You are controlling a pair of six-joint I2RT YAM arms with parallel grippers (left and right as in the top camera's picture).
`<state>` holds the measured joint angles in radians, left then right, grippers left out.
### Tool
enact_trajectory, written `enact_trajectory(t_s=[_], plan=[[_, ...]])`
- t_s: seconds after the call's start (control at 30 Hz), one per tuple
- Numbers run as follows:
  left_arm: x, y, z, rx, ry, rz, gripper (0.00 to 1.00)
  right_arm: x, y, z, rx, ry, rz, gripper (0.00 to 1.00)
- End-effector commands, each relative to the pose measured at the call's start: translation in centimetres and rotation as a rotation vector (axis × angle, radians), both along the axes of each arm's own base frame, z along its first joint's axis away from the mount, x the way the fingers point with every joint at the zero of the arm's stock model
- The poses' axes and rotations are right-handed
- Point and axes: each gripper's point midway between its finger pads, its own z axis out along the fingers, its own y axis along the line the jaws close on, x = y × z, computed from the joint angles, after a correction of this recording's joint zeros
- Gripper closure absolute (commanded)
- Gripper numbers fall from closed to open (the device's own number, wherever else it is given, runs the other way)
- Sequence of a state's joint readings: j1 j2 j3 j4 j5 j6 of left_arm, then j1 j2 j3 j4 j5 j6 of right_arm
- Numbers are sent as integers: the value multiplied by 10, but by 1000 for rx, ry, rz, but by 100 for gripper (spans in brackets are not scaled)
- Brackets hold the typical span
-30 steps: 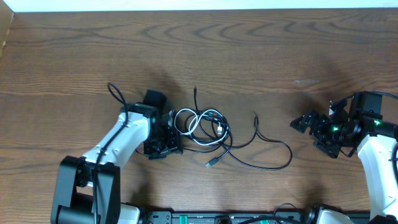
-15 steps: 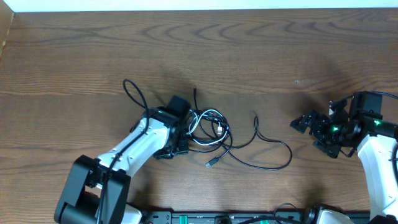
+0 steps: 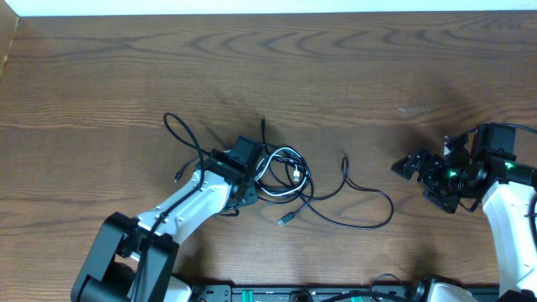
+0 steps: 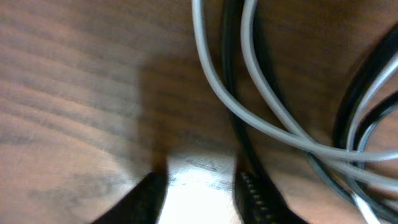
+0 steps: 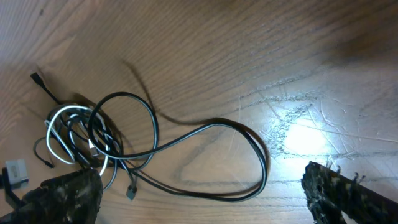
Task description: Untangle cables
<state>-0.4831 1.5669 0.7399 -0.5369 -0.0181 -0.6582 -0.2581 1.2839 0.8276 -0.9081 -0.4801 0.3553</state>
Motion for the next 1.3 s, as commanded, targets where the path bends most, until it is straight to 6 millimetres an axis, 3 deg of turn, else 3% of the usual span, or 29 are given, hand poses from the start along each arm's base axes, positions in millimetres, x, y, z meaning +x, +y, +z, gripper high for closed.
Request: enact_trajectory(t_s=[0.0, 0.03, 0.3, 0.33, 0.43, 0.47, 0.5, 0.57, 0.63, 0.73, 0.9, 1.07, 1.13, 1.2, 1.27], plan=[[-12, 12, -15, 42, 24, 13, 87, 3, 1, 4, 9, -18, 12, 1], [-14, 13, -16, 43, 27, 13, 92, 3, 1, 4, 9, -18, 12, 1], [-21, 16, -22, 50, 39, 13, 92, 16, -2, 8, 42, -24, -109, 1], [-21, 17, -22, 51, 40, 13, 88, 16, -2, 8, 42, -23, -109, 1], [-21, 17, -23, 50, 37, 13, 52, 20, -1, 10, 50, -40, -113, 1], [-21, 17, -23, 49, 36, 14, 50, 19, -1, 10, 51, -36, -111, 1], [-21, 17, -23, 49, 35, 14, 50, 17, 2, 9, 57, -36, -90, 1], [-20, 16, -23, 48, 34, 14, 50, 13, 12, 12, 76, -62, 5, 12], [-20, 16, -23, 47, 34, 19, 66, 7, 24, 12, 93, -83, 105, 18], [-21, 16, -23, 46, 34, 23, 92, -5, 41, 5, 94, -77, 213, 18], [-20, 14, -21, 42, 36, -5, 92, -29, 72, -14, 101, -42, 366, 16], [-7, 10, 4, 43, 32, -22, 88, -49, 99, -34, 103, -40, 497, 12], [3, 4, 20, 35, 13, -37, 83, -54, 109, -38, 103, -49, 549, 13], [13, -1, 36, 32, 3, -52, 66, -58, 119, -39, 104, -59, 592, 17], [21, -7, 50, 20, -7, -71, 60, -59, 130, -38, 106, -74, 625, 29]])
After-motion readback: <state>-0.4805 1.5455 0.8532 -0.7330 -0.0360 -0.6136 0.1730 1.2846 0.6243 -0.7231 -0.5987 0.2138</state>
